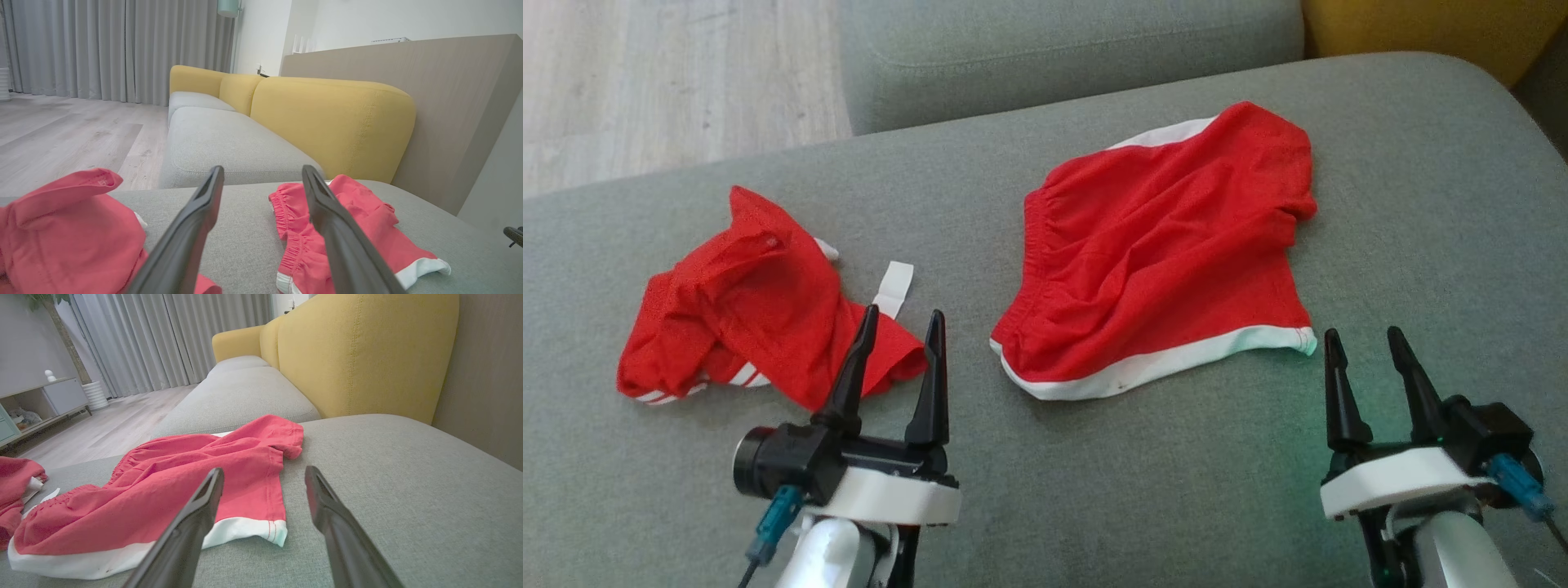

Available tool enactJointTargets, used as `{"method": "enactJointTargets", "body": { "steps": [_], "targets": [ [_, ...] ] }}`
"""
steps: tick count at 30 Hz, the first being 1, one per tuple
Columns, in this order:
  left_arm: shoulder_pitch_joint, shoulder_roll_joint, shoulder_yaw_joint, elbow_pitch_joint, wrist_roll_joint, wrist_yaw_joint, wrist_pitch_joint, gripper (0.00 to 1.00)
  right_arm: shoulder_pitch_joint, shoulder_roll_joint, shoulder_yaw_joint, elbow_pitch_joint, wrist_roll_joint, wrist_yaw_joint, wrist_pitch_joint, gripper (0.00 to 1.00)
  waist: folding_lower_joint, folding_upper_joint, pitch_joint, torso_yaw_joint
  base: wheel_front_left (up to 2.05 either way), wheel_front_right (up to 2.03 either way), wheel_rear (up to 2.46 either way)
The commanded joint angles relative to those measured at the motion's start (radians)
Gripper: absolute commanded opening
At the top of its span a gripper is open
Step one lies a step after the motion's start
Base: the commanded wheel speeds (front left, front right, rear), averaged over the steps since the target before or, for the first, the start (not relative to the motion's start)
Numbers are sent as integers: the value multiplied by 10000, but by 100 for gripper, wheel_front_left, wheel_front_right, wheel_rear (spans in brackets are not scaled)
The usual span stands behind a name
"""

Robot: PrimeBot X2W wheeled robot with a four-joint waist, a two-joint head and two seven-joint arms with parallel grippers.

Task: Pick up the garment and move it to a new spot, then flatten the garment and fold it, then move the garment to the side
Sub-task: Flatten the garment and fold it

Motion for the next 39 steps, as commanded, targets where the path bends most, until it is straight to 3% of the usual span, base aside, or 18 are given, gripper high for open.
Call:
{"method": "enactJointTargets", "body": {
  "steps": [1,7,20,30,31,32,39],
  "targets": [
    [-521,3,318,-292,73,55,-51,100,-287,1,311,-385,134,-7,-126,100,-1,-1,103,-84,0,0,0],
    [-792,3,223,-331,222,121,-51,100,-526,5,362,-577,129,-7,-128,100,-1,-1,419,-158,0,0,0],
    [-1199,3,-44,-132,314,16,-51,100,-1789,6,-130,2021,11,-7,812,100,-1,-1,1181,448,0,0,0],
    [-1297,3,-137,-63,335,29,-51,100,-2652,6,-366,3752,689,-7,581,100,-1,-1,1351,698,0,0,0],
    [-1304,3,-135,-55,342,32,-51,100,-2724,6,-326,3880,724,-7,558,92,-1,-1,1363,699,0,0,0],
    [-1312,3,-131,-43,352,31,-51,100,-2792,6,-295,3992,750,-7,525,0,-1,-1,1374,696,0,0,0],
    [-1314,3,-57,161,526,-53,-51,100,-2935,6,-507,4322,316,-7,218,0,-1,-1,1304,546,0,0,0]
  ]
}}
